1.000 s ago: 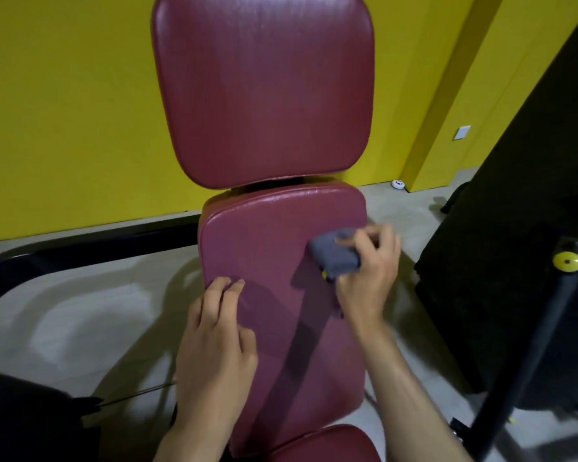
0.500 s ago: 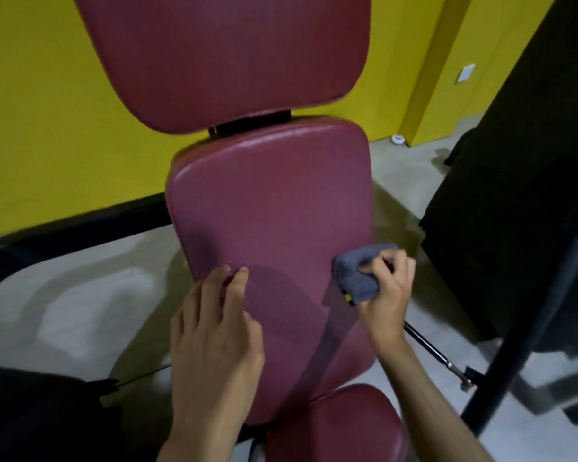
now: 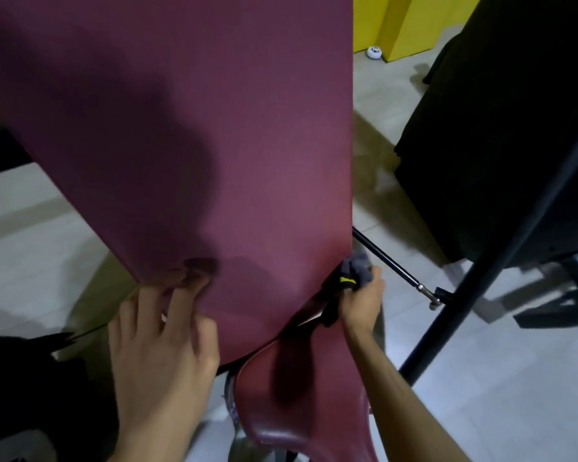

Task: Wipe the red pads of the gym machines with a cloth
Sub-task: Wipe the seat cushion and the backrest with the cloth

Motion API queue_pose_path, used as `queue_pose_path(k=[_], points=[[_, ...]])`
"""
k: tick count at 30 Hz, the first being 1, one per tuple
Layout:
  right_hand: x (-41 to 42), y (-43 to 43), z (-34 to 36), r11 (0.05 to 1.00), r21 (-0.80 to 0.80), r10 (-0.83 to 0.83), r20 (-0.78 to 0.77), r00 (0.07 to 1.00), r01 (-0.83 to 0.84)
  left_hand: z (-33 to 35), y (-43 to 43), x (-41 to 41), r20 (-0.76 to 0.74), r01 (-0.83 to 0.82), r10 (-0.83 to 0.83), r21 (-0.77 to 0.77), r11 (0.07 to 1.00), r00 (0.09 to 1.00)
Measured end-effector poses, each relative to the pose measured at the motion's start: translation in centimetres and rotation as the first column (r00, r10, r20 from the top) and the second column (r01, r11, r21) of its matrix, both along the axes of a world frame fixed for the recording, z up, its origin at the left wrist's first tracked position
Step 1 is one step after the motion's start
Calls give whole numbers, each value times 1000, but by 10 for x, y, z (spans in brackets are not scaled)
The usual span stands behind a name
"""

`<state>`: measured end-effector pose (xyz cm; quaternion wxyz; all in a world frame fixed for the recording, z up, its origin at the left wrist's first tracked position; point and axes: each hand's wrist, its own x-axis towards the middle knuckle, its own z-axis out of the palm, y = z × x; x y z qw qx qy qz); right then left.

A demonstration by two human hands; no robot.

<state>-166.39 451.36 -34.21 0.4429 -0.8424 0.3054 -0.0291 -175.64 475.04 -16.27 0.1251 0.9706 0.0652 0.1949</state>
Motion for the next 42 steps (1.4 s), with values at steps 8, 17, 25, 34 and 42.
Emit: queue_pose_path(k=[8,17,25,34,42], points=[[-1,-6,-34,994,6,-100,-430,897,113,-5,8,7,53,-26,29,-50,998,998],[3,4,33,989,136,-22,-213,977,52,14,11,10,75,-1,10,-118,993,997],[66,74,261,976,211,-47,442,896,-53,55,12,10,-116,7,-23,-136,991,993],[63,81,250,995,90,-3,453,891,-42,60,25,8,-63,-1,-5,-99,995,998],[-7,53,62,988,69,-132,-73,989,137,35,29,8,45,73,-70,-62,995,997]])
